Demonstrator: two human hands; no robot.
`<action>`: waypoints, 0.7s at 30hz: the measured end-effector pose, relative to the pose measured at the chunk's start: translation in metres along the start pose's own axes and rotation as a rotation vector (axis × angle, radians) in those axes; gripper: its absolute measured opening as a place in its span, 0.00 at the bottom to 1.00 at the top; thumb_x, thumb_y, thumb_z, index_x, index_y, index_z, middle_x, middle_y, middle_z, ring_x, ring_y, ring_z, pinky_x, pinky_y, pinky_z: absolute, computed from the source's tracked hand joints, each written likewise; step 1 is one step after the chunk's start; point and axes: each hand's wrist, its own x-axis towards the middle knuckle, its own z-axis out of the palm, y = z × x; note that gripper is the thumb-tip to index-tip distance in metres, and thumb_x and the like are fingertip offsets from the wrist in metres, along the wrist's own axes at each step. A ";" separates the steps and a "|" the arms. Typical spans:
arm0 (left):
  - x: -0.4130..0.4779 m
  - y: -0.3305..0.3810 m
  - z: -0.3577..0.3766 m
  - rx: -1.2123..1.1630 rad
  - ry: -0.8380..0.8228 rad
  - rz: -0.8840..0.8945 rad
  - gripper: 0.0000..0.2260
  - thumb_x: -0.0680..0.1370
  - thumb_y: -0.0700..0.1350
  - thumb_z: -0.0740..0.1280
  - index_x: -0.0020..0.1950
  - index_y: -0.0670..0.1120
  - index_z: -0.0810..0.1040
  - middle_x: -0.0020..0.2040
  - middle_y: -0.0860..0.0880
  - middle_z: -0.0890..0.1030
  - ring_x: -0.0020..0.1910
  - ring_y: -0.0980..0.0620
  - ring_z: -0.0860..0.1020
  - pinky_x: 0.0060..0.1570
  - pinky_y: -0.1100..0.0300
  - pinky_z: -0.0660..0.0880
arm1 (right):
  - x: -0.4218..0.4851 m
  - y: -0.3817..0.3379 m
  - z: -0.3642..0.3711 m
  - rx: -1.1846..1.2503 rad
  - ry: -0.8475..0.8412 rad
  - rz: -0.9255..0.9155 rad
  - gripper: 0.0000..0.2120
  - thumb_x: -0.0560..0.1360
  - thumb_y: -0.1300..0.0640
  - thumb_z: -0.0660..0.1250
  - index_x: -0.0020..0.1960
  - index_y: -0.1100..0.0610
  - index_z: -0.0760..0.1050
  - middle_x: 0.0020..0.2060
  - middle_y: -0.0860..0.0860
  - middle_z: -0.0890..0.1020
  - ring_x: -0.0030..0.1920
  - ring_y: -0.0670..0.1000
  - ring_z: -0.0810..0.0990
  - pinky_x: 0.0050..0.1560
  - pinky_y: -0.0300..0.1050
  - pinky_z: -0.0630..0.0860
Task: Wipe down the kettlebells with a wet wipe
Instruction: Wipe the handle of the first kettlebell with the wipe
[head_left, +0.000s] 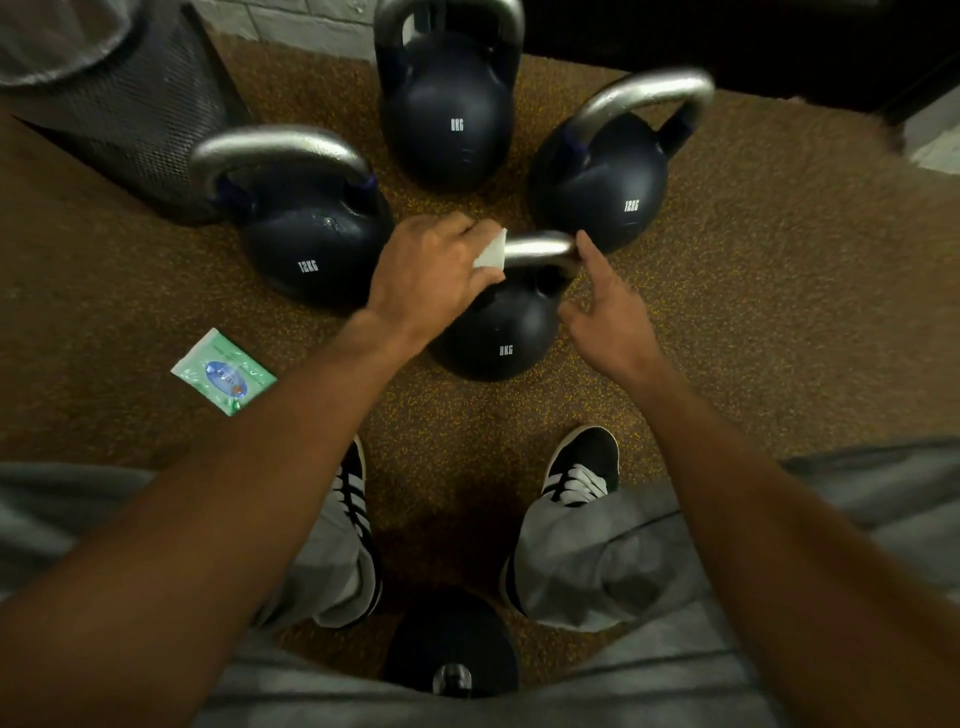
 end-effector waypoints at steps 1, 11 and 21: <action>0.008 -0.005 -0.008 -0.088 -0.103 -0.021 0.22 0.79 0.57 0.70 0.69 0.46 0.78 0.57 0.41 0.83 0.54 0.40 0.81 0.56 0.46 0.75 | 0.000 0.000 0.000 -0.005 0.000 -0.003 0.38 0.80 0.56 0.66 0.82 0.45 0.50 0.79 0.49 0.64 0.53 0.50 0.74 0.67 0.61 0.74; 0.047 -0.046 -0.010 -0.860 -0.701 -0.486 0.32 0.66 0.74 0.69 0.55 0.51 0.87 0.57 0.49 0.85 0.62 0.49 0.78 0.73 0.45 0.66 | -0.002 -0.002 -0.001 -0.025 0.000 0.011 0.38 0.80 0.56 0.67 0.82 0.45 0.51 0.78 0.51 0.66 0.63 0.62 0.80 0.69 0.60 0.73; -0.004 -0.014 -0.009 0.103 -0.101 -0.031 0.25 0.79 0.63 0.65 0.75 0.56 0.73 0.62 0.49 0.83 0.59 0.42 0.73 0.58 0.45 0.69 | -0.005 -0.008 -0.004 -0.044 -0.002 0.009 0.38 0.79 0.57 0.67 0.83 0.48 0.51 0.77 0.52 0.68 0.63 0.60 0.80 0.69 0.57 0.73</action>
